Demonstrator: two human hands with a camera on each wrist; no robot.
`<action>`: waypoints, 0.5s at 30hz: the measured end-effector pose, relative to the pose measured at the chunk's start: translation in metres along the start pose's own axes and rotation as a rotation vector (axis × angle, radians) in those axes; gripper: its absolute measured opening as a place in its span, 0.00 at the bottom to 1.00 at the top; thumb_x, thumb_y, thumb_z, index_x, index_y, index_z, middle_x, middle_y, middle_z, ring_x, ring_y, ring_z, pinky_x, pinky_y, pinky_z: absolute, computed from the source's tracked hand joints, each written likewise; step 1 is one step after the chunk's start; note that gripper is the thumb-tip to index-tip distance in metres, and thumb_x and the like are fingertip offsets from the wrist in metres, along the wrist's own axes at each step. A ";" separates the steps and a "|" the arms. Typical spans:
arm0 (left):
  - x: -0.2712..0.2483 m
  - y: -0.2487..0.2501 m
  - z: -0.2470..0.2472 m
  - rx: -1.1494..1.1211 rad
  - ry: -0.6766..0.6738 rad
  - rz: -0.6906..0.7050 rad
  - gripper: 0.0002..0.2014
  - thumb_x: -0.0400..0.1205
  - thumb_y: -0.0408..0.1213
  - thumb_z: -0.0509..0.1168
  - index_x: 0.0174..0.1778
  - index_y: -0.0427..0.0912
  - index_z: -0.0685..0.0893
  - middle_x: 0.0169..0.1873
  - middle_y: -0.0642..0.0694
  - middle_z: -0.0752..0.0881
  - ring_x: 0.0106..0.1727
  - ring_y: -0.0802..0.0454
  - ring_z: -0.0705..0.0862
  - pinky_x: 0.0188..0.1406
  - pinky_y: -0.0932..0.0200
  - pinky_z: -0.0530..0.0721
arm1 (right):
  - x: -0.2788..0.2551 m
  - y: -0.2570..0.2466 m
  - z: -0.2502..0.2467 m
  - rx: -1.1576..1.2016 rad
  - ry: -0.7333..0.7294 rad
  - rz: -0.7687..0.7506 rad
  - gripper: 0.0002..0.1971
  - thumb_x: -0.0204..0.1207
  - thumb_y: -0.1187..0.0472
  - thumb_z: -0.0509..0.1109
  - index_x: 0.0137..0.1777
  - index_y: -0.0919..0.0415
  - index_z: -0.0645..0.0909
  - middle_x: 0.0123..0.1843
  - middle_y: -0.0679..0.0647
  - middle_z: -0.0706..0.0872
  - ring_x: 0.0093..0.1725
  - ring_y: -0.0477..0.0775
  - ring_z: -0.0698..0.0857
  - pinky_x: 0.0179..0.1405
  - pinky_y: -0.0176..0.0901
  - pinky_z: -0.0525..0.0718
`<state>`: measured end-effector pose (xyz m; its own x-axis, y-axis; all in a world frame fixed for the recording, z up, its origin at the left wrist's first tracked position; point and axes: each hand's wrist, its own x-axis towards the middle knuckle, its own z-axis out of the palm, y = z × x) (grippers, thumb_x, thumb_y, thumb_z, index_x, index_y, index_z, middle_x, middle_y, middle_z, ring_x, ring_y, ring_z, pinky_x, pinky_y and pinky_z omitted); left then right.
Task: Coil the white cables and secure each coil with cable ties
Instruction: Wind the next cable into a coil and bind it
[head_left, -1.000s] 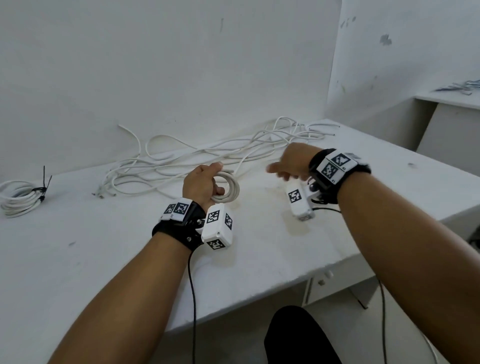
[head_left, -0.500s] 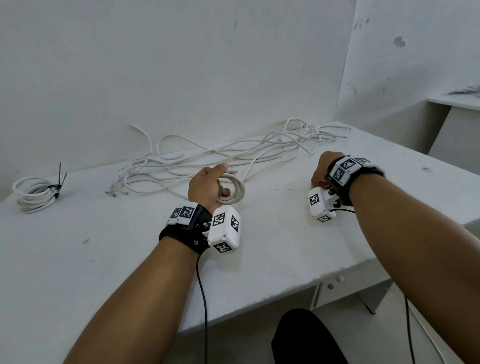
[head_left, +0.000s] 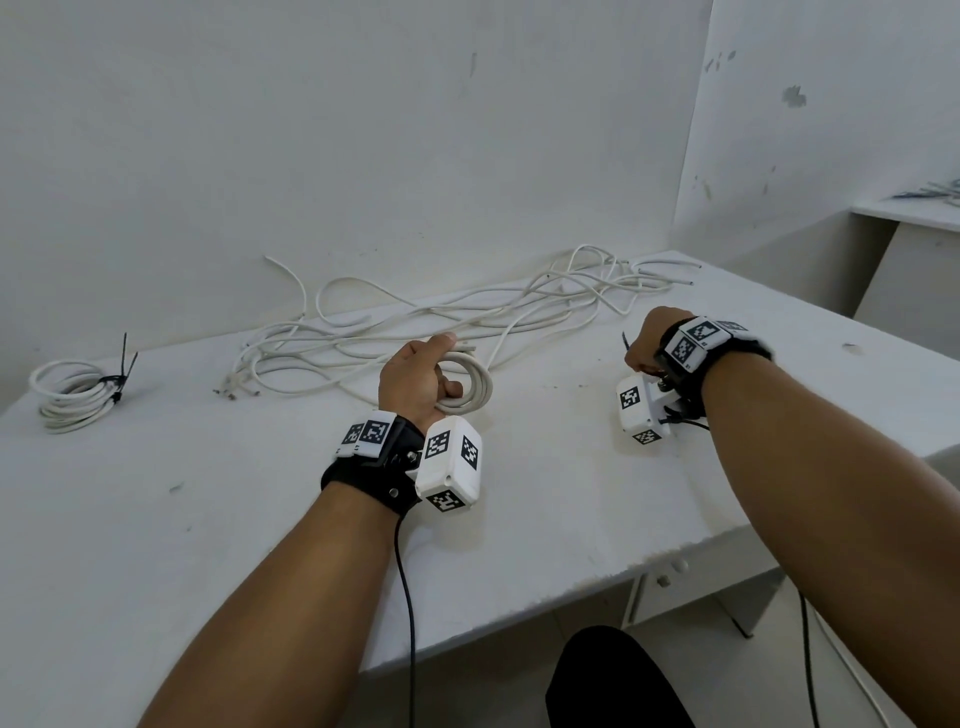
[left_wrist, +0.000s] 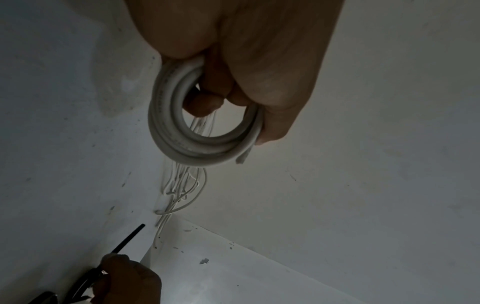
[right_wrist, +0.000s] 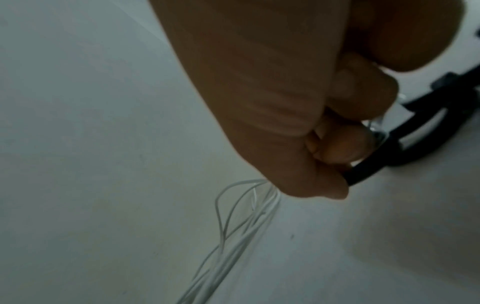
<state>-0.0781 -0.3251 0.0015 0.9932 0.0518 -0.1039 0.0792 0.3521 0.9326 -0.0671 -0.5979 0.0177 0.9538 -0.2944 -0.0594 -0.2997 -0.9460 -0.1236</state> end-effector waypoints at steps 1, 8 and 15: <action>0.000 0.000 0.000 -0.014 0.002 0.000 0.16 0.80 0.33 0.69 0.31 0.42 0.71 0.13 0.53 0.73 0.18 0.52 0.66 0.18 0.63 0.69 | -0.001 -0.005 -0.004 0.054 0.042 0.029 0.11 0.69 0.65 0.68 0.26 0.61 0.74 0.27 0.55 0.81 0.27 0.57 0.79 0.31 0.39 0.76; 0.003 0.009 -0.004 -0.031 0.003 0.016 0.17 0.80 0.33 0.70 0.30 0.42 0.69 0.13 0.52 0.71 0.14 0.53 0.67 0.18 0.64 0.69 | 0.000 -0.047 -0.017 0.548 0.004 -0.052 0.05 0.76 0.65 0.72 0.43 0.67 0.85 0.35 0.58 0.92 0.35 0.54 0.92 0.34 0.42 0.91; 0.011 0.039 -0.042 0.009 0.025 0.101 0.15 0.79 0.34 0.70 0.31 0.42 0.70 0.15 0.50 0.68 0.18 0.51 0.68 0.20 0.62 0.71 | -0.007 -0.111 0.007 0.760 0.046 -0.163 0.04 0.71 0.66 0.75 0.41 0.67 0.88 0.32 0.57 0.92 0.34 0.55 0.91 0.42 0.50 0.93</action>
<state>-0.0672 -0.2717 0.0225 0.9938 0.1096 -0.0181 -0.0199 0.3355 0.9418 -0.0403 -0.4894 0.0246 0.9820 -0.1802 0.0570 -0.0707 -0.6300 -0.7734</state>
